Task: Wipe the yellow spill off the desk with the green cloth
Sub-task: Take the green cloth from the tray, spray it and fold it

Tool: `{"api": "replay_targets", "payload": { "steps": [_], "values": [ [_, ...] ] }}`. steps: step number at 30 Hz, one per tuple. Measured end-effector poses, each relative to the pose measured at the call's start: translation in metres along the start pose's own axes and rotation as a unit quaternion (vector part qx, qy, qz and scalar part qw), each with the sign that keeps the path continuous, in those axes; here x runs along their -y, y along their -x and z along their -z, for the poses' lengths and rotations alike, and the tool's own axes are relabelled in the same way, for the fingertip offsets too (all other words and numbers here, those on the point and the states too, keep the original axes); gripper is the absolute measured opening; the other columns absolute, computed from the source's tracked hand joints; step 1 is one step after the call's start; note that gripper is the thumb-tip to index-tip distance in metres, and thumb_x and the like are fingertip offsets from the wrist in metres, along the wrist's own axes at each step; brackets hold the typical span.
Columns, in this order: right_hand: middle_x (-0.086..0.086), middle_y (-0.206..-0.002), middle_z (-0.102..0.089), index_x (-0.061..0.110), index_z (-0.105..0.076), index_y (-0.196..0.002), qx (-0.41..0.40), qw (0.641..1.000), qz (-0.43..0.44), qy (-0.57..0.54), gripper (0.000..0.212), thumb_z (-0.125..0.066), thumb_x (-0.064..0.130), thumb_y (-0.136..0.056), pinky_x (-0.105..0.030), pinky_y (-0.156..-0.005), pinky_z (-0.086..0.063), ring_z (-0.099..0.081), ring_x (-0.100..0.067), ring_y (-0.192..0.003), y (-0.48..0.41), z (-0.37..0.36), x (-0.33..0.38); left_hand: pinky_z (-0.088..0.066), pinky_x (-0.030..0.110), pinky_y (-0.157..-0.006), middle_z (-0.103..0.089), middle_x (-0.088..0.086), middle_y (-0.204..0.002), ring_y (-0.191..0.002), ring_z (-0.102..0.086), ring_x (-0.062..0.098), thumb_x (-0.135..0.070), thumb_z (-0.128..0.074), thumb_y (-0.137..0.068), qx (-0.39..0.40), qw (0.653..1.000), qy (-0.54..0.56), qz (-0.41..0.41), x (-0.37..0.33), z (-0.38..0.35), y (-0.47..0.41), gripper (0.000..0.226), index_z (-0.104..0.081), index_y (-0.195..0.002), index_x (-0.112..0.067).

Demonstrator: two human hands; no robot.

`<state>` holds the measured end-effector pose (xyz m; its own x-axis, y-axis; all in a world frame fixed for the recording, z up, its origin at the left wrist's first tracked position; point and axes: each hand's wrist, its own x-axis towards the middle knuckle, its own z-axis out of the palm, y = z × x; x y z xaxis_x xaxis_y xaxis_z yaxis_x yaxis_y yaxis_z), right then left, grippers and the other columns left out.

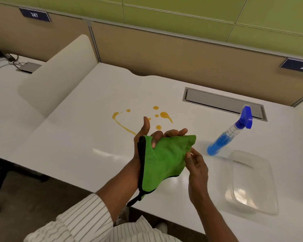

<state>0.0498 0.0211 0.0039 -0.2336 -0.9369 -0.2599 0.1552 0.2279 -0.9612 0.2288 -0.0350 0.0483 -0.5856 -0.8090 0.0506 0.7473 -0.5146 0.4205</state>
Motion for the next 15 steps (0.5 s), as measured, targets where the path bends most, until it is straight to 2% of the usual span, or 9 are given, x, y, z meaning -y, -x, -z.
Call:
{"api": "replay_targets", "payload": {
  "steps": [3,6,8,12,15],
  "values": [
    [-0.011,-0.133,-0.073,0.012,-0.066,-0.135,0.079,0.988,-0.055,-0.122,0.073,-0.076,0.060,-0.081,-0.051,-0.103,-0.054,-0.069,-0.030,-0.125,0.009,-0.006,-0.013,-0.006,0.053,-0.134,-0.078,0.019,-0.120,-0.150,-0.041,0.037,-0.072,-0.053,-0.101,0.012,0.998,0.058,0.015,0.014,-0.017,0.006,0.085,-0.057,-0.049,-0.004],
    [-0.015,-0.134,-0.072,0.014,-0.074,-0.127,0.150,0.964,-0.120,-0.185,0.054,-0.081,0.045,-0.083,-0.056,-0.086,-0.060,-0.071,-0.035,-0.120,0.008,0.004,-0.017,-0.009,0.054,-0.131,-0.079,0.020,-0.119,-0.148,-0.042,0.037,-0.072,-0.052,-0.099,-0.001,0.996,0.089,0.008,0.017,-0.020,0.014,0.085,-0.056,-0.048,-0.004],
    [-0.015,-0.131,-0.074,0.013,-0.077,-0.123,0.205,0.951,-0.144,-0.181,0.055,-0.088,0.040,-0.076,-0.054,-0.082,-0.062,-0.073,-0.035,-0.117,0.007,0.011,-0.019,-0.012,0.056,-0.129,-0.078,0.021,-0.123,-0.148,-0.043,0.037,-0.072,-0.051,-0.099,-0.008,0.995,0.102,-0.003,0.017,-0.020,0.020,0.085,-0.056,-0.049,-0.004],
    [-0.018,-0.124,-0.077,0.008,-0.079,-0.117,0.278,0.934,-0.187,-0.127,0.066,-0.100,0.034,-0.060,-0.050,-0.083,-0.063,-0.075,-0.036,-0.112,0.003,0.026,-0.014,-0.016,0.059,-0.129,-0.075,0.023,-0.130,-0.149,-0.047,0.037,-0.070,-0.050,-0.100,-0.028,0.996,0.077,-0.029,0.014,-0.006,0.033,0.083,-0.058,-0.050,-0.005],
    [-0.022,-0.126,-0.075,0.007,-0.077,-0.120,0.292,0.930,-0.208,-0.081,0.069,-0.100,0.033,-0.060,-0.049,-0.082,-0.063,-0.075,-0.039,-0.111,-0.001,0.031,-0.008,-0.030,0.062,-0.123,-0.072,0.027,-0.137,-0.144,-0.060,0.040,-0.070,-0.047,-0.102,-0.089,0.995,0.047,-0.028,0.012,0.009,0.041,0.082,-0.061,-0.053,-0.006]
  ]
}}
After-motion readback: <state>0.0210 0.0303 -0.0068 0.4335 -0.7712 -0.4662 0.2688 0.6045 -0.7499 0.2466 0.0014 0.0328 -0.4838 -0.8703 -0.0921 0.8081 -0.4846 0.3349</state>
